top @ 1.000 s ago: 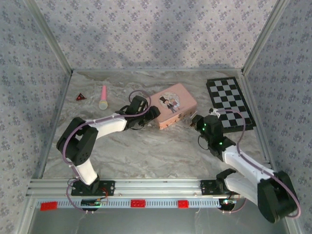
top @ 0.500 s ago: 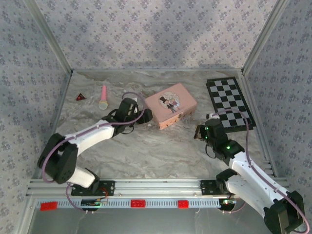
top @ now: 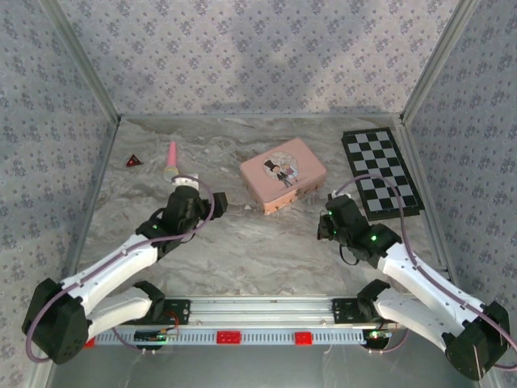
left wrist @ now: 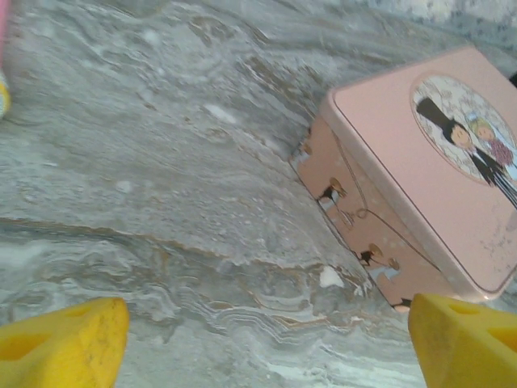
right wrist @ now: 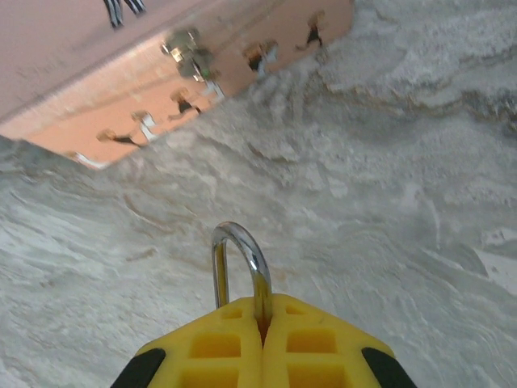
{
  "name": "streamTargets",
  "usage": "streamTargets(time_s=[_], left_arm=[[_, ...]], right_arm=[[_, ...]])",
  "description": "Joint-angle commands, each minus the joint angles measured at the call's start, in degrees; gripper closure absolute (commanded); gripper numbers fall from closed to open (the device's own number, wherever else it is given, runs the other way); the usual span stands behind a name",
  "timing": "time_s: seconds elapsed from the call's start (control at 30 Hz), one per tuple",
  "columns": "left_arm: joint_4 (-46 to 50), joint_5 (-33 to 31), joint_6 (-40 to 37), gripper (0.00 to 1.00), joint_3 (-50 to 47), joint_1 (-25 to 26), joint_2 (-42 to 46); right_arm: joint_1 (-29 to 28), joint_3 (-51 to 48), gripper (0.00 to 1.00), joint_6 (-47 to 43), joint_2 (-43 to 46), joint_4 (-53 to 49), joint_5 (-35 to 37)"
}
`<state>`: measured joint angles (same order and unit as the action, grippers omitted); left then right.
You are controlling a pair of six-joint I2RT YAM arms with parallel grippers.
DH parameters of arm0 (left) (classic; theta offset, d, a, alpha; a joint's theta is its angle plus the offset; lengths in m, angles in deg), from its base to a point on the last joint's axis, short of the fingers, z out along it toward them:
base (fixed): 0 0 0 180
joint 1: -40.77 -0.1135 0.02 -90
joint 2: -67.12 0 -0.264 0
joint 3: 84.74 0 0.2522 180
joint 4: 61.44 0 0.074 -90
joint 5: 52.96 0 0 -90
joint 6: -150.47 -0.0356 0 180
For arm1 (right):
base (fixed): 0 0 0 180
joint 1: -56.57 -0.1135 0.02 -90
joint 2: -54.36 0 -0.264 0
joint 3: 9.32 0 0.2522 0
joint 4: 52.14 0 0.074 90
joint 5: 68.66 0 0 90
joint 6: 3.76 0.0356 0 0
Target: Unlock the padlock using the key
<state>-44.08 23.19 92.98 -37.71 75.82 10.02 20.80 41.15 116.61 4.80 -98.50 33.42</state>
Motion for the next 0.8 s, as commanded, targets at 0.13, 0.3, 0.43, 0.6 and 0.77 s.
streamTargets(time_s=[0.13,0.3,0.43,0.6,0.77], left_arm=[[1.9,-6.3,0.4,0.01,-4.0,-2.6,6.6],[1.6,-7.1,2.2,0.00,-7.2,-5.0,10.9],[2.3,-7.1,2.3,0.00,-8.5,-7.2,13.9],[2.5,-5.5,2.5,0.00,-10.0,-10.1,16.6],[1.8,-3.6,3.2,0.00,-10.9,-11.9,16.2]], right_arm=[[3.3,0.1,1.00,0.8,-4.9,-3.9,-4.8],[6.4,1.9,1.00,0.1,-9.8,-6.3,-6.0],[9.0,2.6,1.00,-0.2,-12.7,-7.0,-6.8],[13.0,3.1,1.00,-1.0,-15.5,-6.8,-8.4],[15.1,3.2,1.00,-1.4,-17.9,-4.9,-9.4]])
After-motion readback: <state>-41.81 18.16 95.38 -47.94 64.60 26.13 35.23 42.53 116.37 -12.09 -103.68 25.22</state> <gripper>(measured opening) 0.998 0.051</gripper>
